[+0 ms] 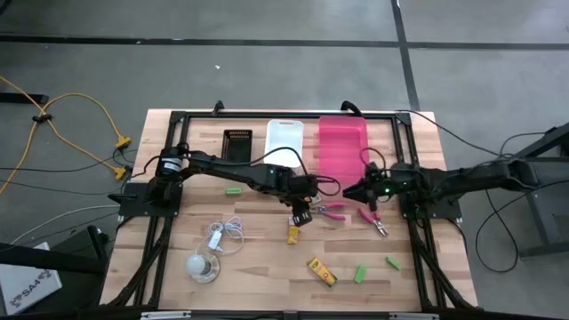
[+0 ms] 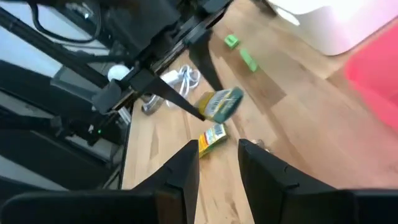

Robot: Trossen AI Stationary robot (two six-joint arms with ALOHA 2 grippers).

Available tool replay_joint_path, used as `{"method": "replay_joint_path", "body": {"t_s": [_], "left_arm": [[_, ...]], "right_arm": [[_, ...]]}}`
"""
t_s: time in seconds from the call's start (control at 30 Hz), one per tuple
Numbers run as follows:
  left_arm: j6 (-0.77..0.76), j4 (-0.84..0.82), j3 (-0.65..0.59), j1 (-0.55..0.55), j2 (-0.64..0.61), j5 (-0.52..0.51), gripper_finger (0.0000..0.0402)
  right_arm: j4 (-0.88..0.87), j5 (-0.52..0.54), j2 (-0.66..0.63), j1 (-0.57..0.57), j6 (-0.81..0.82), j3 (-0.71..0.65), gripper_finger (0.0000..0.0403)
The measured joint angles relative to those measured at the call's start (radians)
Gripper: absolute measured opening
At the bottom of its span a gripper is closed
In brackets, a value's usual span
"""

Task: Pick & Place School Supplies
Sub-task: Put the left crayon box into the pink bin

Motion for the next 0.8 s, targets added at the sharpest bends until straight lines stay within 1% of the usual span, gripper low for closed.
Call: {"method": "replay_joint_path", "body": {"t_s": [0.07, 0.13, 0.2, 0.27, 0.37, 0.5, 0.63, 0.7, 0.8], "left_arm": [[0.007, 0.0, 0.0, 0.0, 0.0, 0.0, 0.0155], [0.015, 0.0, 0.0, 0.0, 0.0, 0.0, 0.0155], [0.015, 0.0, 0.0, 0.0, 0.0, 0.0, 0.0155], [0.015, 0.0, 0.0, 0.0, 0.0, 0.0, 0.0155], [0.015, 0.0, 0.0, 0.0, 0.0, 0.0, 0.0155], [0.018, 0.0, 0.0, 0.0, 0.0, 0.0, 0.0155], [0.018, 0.0, 0.0, 0.0, 0.0, 0.0, 0.0155], [0.018, 0.0, 0.0, 0.0, 0.0, 0.0, 0.0155], [0.019, 0.0, 0.0, 0.0, 0.0, 0.0, 0.0155]], "right_arm": [[0.017, -0.017, 0.064, 0.01, -0.049, 0.025, 0.01], [0.049, -0.06, 0.113, 0.018, -0.118, 0.045, 0.01], [0.089, -0.079, 0.152, 0.024, -0.123, 0.062, 0.01], [0.111, -0.061, 0.187, 0.025, -0.076, 0.07, 0.01], [0.109, -0.033, 0.235, 0.011, 0.045, 0.074, 0.0101], [0.108, -0.103, 0.291, -0.024, 0.118, 0.075, 0.0101], [0.114, -0.118, 0.321, -0.051, 0.137, 0.075, 0.0103], [0.133, -0.137, 0.33, -0.064, 0.14, 0.076, 0.0113], [0.156, -0.143, 0.333, -0.079, 0.165, 0.076, 0.014]]}}
